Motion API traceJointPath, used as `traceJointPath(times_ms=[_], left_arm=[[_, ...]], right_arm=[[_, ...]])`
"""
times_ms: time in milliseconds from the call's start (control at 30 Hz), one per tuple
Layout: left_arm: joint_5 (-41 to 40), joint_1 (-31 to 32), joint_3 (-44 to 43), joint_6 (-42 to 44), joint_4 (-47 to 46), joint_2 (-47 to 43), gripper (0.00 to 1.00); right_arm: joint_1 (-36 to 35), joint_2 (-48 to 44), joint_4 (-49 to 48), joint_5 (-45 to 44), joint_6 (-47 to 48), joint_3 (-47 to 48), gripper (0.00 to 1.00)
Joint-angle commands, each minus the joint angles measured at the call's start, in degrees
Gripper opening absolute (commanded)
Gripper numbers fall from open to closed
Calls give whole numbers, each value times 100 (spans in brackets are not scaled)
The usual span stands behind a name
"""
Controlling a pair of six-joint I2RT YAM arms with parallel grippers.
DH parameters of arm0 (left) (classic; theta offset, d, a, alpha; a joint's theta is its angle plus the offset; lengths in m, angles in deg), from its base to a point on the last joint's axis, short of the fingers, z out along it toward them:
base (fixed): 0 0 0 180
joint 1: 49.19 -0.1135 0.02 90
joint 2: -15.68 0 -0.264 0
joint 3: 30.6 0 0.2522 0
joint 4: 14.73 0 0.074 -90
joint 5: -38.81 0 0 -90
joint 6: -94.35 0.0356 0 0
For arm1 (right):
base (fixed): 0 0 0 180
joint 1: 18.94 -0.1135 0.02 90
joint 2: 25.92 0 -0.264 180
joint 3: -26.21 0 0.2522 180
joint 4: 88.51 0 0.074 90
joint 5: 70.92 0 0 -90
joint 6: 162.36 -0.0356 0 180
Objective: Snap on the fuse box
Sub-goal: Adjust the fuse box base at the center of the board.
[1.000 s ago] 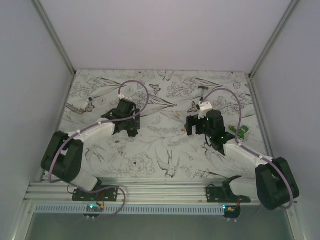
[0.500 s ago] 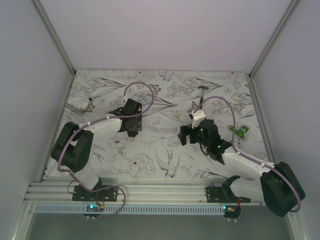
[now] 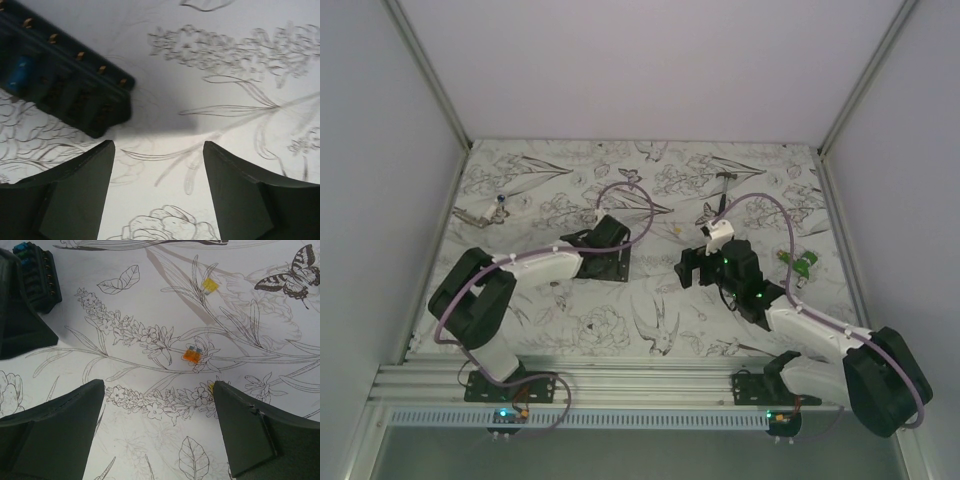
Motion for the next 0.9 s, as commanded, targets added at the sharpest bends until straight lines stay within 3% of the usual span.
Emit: traceJointPath(times_ms=[0,133,233,500,867], left_arm=[[83,305,-381,-122,194,58,78],[-92,286,-485,149,254,-331,88],[-316,23,-622,568,482,-604,90],[1089,-1524,-1382,1002,701,75,82],[1797,-2243,-1939,1122,896,1140,76]], right_arm=[[-69,0,-269,-14,-168,234,97],[-73,-97,-242,-87,-161,185,97],[-69,-242,-243,-183,-145,100,97],[-69,-408,-258,-451,-110,-179,98],[-74,-726,-293,-687,-28,-486,98]])
